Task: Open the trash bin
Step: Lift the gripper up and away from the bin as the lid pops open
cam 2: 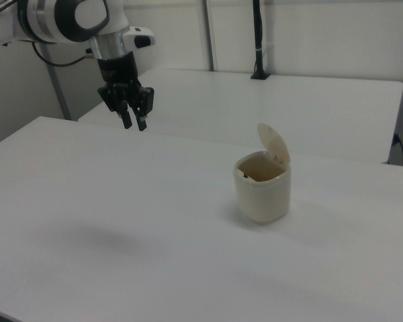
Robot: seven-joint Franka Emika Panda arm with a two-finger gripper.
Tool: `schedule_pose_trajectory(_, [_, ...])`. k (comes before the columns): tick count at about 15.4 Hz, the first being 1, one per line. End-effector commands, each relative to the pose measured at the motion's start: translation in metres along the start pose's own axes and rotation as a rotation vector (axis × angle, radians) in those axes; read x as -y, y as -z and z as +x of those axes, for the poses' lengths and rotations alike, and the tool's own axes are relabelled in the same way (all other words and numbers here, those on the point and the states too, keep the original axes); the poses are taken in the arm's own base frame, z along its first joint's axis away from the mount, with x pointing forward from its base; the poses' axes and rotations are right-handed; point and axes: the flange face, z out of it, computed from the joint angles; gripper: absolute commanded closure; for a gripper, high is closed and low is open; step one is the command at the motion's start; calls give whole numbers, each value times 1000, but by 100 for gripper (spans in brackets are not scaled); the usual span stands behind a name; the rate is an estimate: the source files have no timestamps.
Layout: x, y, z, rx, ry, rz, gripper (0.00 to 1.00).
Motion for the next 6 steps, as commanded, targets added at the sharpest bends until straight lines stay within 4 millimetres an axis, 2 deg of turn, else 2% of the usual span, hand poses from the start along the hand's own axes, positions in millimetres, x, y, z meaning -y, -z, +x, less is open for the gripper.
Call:
schedule_pose_trajectory(1, [0, 0, -10, 14, 23, -8, 0])
schedule_pose_trajectory(6, [-3, 3, -11, 13, 9, -8, 0])
